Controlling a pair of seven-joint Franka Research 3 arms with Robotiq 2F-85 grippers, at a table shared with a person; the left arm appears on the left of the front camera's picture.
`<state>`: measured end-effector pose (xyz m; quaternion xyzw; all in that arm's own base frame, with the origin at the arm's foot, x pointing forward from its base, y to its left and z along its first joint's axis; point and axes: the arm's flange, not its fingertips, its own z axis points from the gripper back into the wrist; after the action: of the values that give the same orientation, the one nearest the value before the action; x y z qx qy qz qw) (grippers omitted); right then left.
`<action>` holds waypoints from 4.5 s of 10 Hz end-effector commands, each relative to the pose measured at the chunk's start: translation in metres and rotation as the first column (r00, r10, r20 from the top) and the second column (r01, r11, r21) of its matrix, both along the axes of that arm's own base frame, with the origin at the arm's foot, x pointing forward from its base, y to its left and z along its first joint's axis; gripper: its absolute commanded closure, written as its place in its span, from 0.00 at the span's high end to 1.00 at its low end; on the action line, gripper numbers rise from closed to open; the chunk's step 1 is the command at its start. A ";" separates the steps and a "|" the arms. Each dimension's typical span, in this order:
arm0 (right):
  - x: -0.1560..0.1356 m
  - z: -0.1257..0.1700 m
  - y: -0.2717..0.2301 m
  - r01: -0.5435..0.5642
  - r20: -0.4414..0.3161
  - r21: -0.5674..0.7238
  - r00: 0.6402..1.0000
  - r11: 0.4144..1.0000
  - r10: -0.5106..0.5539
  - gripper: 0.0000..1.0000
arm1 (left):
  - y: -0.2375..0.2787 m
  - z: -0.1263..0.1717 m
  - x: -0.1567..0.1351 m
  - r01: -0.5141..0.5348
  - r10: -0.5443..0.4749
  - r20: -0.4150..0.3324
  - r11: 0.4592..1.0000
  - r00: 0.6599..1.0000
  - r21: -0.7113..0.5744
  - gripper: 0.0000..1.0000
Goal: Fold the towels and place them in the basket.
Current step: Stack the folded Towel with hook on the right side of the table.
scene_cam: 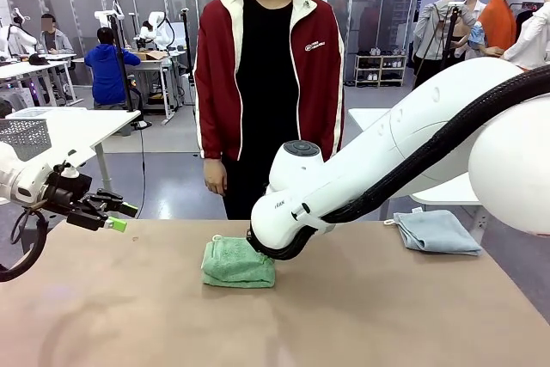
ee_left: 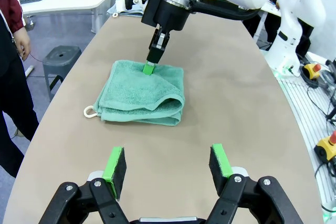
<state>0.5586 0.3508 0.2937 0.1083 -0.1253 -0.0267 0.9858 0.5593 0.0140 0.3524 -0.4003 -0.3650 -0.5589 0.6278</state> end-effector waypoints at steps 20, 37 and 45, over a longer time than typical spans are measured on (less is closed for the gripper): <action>0.122 0.150 -0.232 -0.180 0.245 -0.275 0.937 0.944 0.250 0.05 | 0.001 0.001 0.002 0.017 -0.017 0.001 1.000 1.000 -0.003 0.81; 0.125 0.111 -0.419 -0.136 0.100 -0.432 0.975 0.892 0.196 0.05 | 0.001 0.001 0.002 0.017 -0.017 0.001 1.000 1.000 -0.003 0.81; 0.146 0.067 -0.463 -0.188 0.031 -0.414 0.975 0.891 0.220 0.25 | 0.001 0.001 0.002 0.017 -0.017 0.001 1.000 1.000 -0.003 0.81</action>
<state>0.6992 -0.1076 0.3549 -0.0957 -0.1593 0.0929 0.9782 0.5594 0.0142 0.3524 -0.4002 -0.3649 -0.5590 0.6279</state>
